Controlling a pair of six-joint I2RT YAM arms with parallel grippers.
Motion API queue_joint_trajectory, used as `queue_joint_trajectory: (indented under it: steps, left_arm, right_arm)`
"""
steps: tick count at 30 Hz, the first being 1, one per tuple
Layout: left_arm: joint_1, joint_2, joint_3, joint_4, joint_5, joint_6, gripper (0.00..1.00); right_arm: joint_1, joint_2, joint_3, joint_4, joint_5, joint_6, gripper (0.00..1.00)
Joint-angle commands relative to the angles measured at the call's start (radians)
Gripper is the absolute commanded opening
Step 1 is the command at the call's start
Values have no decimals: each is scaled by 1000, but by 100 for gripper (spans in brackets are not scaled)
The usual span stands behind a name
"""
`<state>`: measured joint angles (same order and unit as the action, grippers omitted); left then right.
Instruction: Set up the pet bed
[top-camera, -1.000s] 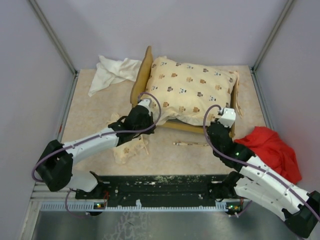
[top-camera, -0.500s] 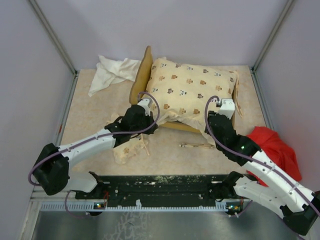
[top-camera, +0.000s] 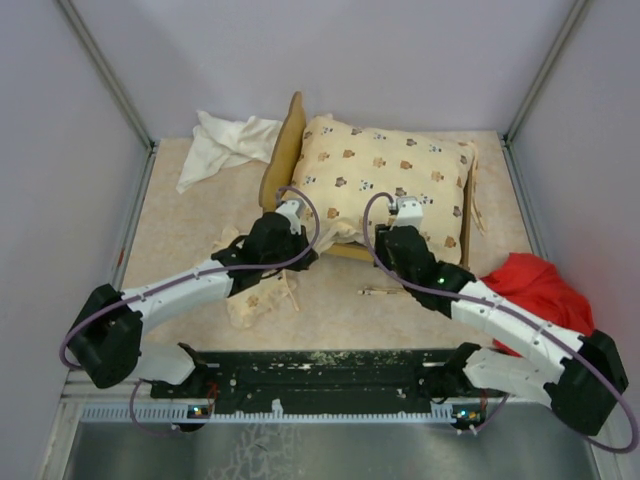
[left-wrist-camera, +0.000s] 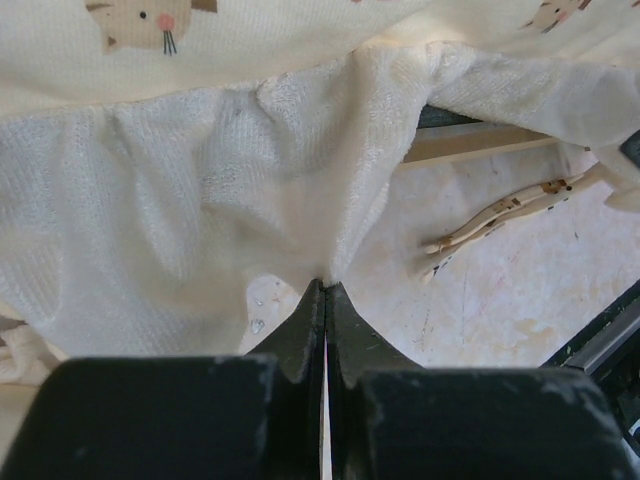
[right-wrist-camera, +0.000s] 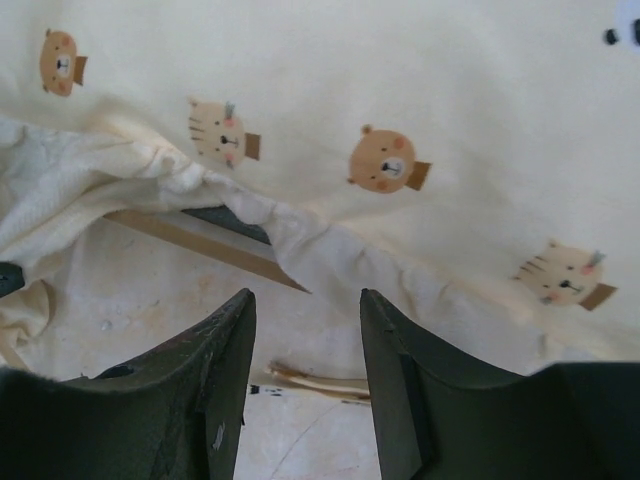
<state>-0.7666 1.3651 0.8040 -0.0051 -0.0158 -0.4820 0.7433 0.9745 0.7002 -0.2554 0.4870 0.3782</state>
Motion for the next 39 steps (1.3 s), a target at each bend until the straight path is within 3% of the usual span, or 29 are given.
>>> queue_joint_trajectory:
  steps: [1,6,15,21,23,26,32,39]
  left_arm:
    - [7,-7,-11,43,19,-14,0]
    - [9,-9,-22,65,18,-28,0]
    - [16,-12,-36,74,17,-33,0]
    - [26,-12,-52,95,16,-54,0]
    - [27,-12,-54,94,21,-52,0]
    - [28,-15,-61,96,6,-46,0]
    - [30,14,-71,104,-60,-20,0]
    - [30,34,-70,85,-91,-16,0]
  right_arm:
    - [62,67,10,159,72,-3,47]
    - [62,141,-27,244,167,-87,48]
    - [62,210,-43,293,108,-130,45]
    - [62,268,-52,296,139,-145,32]
    - [62,267,-50,296,135,-162,23]
    - [62,231,-20,260,142,-199,0]
    - [27,53,16,180,70,-219,0]
    - [-22,-40,53,123,-35,-204,0]
